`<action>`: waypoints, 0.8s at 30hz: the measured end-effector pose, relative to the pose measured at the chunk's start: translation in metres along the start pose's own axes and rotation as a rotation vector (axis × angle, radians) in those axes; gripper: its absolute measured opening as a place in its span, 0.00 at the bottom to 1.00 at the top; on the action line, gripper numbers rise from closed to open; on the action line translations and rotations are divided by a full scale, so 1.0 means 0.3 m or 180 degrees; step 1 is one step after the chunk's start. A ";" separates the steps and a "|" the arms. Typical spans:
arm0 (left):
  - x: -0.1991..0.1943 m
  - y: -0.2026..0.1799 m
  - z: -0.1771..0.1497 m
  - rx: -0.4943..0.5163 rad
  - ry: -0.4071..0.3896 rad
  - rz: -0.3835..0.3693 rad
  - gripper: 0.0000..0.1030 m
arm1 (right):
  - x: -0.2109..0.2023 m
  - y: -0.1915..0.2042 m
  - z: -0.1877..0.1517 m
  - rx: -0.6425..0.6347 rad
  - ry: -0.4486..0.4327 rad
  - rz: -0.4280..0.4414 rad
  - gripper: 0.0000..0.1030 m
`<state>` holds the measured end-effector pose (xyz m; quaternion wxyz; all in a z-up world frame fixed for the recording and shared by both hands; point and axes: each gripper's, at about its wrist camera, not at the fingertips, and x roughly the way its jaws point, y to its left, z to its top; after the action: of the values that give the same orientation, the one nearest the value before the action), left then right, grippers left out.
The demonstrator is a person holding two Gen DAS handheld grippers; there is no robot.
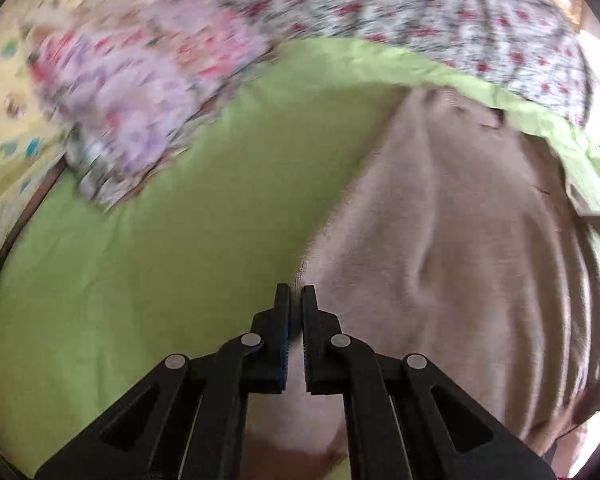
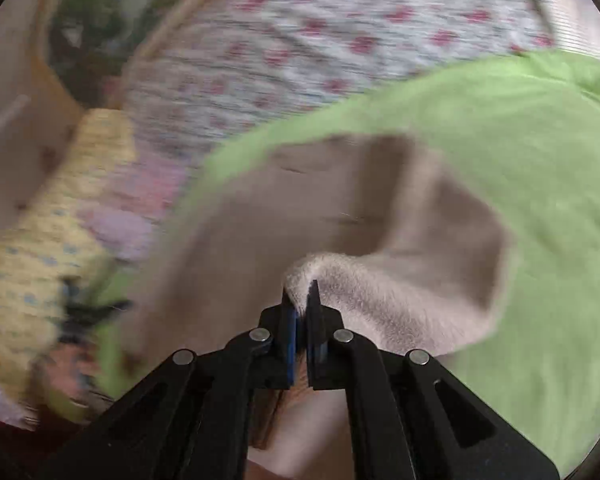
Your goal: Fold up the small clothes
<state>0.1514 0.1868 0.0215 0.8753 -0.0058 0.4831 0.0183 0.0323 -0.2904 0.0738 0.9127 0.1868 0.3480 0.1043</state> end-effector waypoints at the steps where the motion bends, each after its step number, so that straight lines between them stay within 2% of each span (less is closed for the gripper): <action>1: 0.008 0.024 -0.001 -0.0039 0.0041 0.0022 0.08 | 0.045 0.062 0.007 -0.0037 0.0020 0.0129 0.04; 3: 0.008 0.077 -0.015 -0.0150 0.0063 -0.0009 0.17 | 0.175 0.180 0.047 -0.0149 0.0087 0.0291 0.04; 5: -0.021 0.098 -0.026 -0.0222 0.0028 -0.0124 0.36 | 0.324 0.252 0.089 -0.0124 0.0188 0.0468 0.04; 7: -0.054 0.080 -0.029 -0.0202 -0.0046 -0.0205 0.43 | 0.466 0.299 0.104 -0.0031 0.0270 0.0609 0.08; 8: -0.064 0.067 -0.031 -0.0182 -0.0066 -0.0248 0.43 | 0.549 0.315 0.106 0.0005 0.0346 0.0605 0.08; 10: -0.089 0.008 -0.018 -0.0117 -0.0102 -0.0420 0.46 | 0.682 0.339 0.089 0.0027 0.0523 0.0453 0.17; 11: -0.098 -0.028 -0.010 -0.0076 -0.0108 -0.0515 0.50 | 0.717 0.341 0.077 0.0035 0.0597 0.0414 0.27; 12: -0.101 -0.066 -0.007 -0.0041 -0.0102 -0.0576 0.53 | 0.761 0.337 0.061 0.0055 0.0676 0.0358 0.31; 15: -0.082 -0.210 0.033 0.0135 -0.0065 -0.0823 0.57 | 0.742 0.283 0.036 0.0197 0.0715 0.0437 0.31; 16: -0.065 -0.253 0.048 0.0174 -0.0031 -0.0881 0.63 | 0.726 0.267 0.037 0.0212 0.0675 0.0444 0.31; 17: -0.030 -0.311 0.068 0.0211 0.0052 -0.0970 0.70 | 0.686 0.246 0.033 0.0192 0.0608 0.0402 0.31; 19: 0.049 -0.399 0.094 0.0221 0.0243 -0.1199 0.70 | 0.594 0.198 0.027 0.0150 0.0489 0.0257 0.32; 22: 0.194 -0.486 0.130 0.0047 0.0583 -0.1394 0.70 | 0.481 0.135 0.018 0.0162 0.0299 0.0128 0.36; 24: 0.303 -0.518 0.154 -0.0185 0.0769 -0.1407 0.70 | 0.412 0.084 0.001 0.0211 0.0213 0.0050 0.40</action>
<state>0.2448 0.0352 -0.0320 0.7934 -0.1386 0.5706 -0.1604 0.1220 -0.2281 0.0106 0.8931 0.2161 0.3801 0.1060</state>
